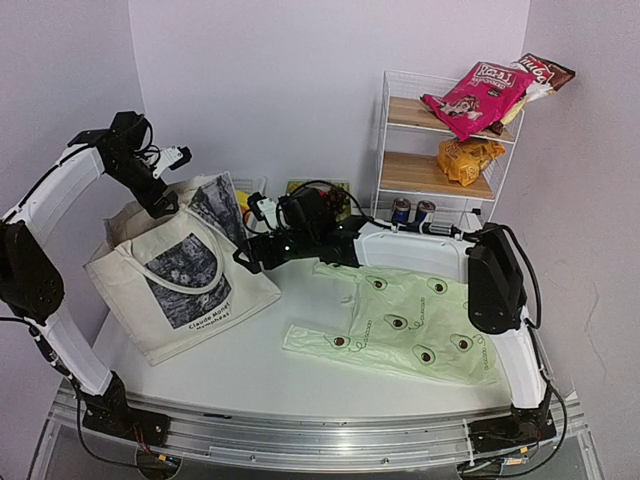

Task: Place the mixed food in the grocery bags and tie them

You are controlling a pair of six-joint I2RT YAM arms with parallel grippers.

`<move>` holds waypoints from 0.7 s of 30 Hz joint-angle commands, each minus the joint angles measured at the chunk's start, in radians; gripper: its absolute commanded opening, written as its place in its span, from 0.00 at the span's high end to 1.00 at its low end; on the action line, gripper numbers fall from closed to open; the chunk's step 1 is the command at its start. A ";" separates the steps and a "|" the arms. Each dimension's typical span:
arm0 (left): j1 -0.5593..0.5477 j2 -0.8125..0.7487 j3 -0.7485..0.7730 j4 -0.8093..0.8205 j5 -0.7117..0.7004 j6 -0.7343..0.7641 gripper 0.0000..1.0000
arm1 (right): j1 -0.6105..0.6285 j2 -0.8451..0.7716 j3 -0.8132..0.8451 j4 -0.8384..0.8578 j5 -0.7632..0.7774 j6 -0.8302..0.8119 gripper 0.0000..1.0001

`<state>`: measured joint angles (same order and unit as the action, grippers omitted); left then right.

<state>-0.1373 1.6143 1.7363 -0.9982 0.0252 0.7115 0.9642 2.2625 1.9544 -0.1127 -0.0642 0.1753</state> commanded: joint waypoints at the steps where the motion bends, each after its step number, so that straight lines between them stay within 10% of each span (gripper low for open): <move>1: 0.032 -0.003 0.182 -0.005 0.134 0.047 0.01 | -0.006 0.042 0.043 0.037 0.006 0.018 0.14; 9: 0.030 -0.080 0.318 -0.273 0.507 0.061 0.01 | -0.006 0.063 0.046 0.048 0.017 0.039 0.14; 21: 0.043 0.000 0.125 -0.017 0.087 0.112 0.01 | -0.013 0.070 0.056 0.057 0.012 0.051 0.16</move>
<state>-0.1075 1.5588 1.9352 -1.1256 0.2704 0.7696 0.9578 2.3241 1.9681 -0.0946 -0.0521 0.2118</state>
